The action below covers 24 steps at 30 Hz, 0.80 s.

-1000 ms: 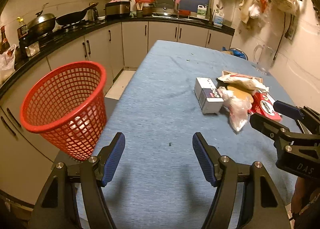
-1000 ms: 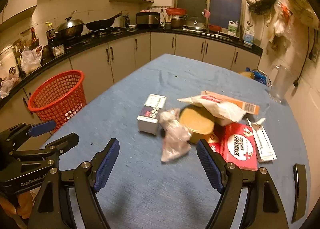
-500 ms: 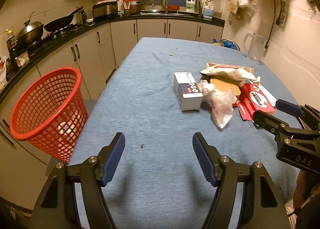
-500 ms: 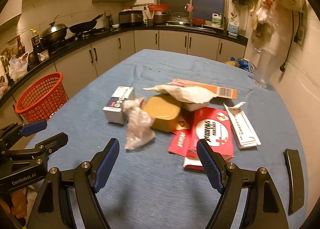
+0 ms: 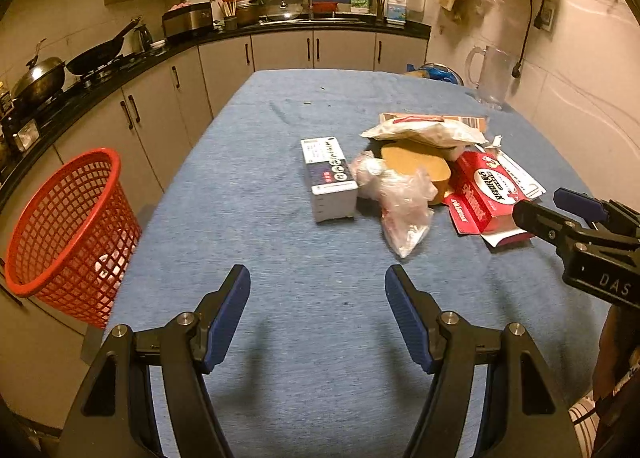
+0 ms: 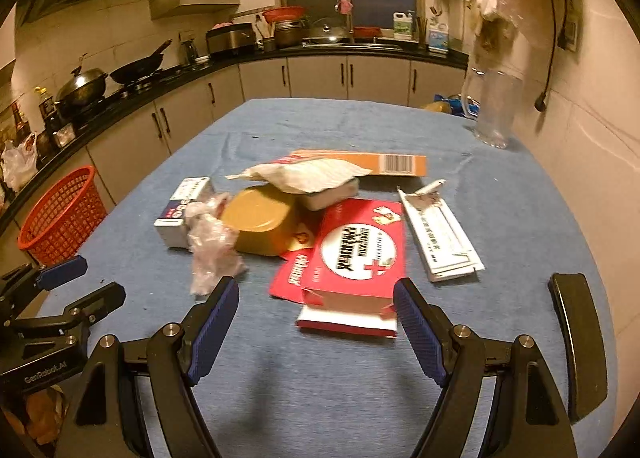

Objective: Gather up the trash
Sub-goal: 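Move both open tools back over the table items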

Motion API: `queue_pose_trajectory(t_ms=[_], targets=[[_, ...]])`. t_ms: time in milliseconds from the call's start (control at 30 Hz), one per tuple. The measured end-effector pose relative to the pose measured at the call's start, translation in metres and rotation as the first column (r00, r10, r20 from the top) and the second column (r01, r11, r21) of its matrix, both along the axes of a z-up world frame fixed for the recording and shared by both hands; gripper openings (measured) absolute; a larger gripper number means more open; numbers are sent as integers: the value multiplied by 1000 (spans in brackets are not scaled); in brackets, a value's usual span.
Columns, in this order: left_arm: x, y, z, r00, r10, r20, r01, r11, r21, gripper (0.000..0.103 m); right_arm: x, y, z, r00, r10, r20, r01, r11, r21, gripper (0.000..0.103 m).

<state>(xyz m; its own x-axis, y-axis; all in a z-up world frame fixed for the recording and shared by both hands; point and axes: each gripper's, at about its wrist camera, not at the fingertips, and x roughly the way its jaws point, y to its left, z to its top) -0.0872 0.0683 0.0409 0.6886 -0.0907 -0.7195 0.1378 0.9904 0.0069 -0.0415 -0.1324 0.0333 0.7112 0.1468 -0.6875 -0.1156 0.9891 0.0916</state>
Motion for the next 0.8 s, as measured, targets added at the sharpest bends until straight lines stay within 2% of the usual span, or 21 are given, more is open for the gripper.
queue_pose_trajectory(t_ms=[367, 800], targets=[[5, -17, -4, 999, -31, -14, 31, 999, 14, 69, 14, -17, -18, 998, -28, -50, 29, 999, 26, 83], [11, -17, -8, 999, -35, -19, 35, 999, 12, 69, 31, -15, -32, 995, -22, -93, 25, 999, 28, 83]])
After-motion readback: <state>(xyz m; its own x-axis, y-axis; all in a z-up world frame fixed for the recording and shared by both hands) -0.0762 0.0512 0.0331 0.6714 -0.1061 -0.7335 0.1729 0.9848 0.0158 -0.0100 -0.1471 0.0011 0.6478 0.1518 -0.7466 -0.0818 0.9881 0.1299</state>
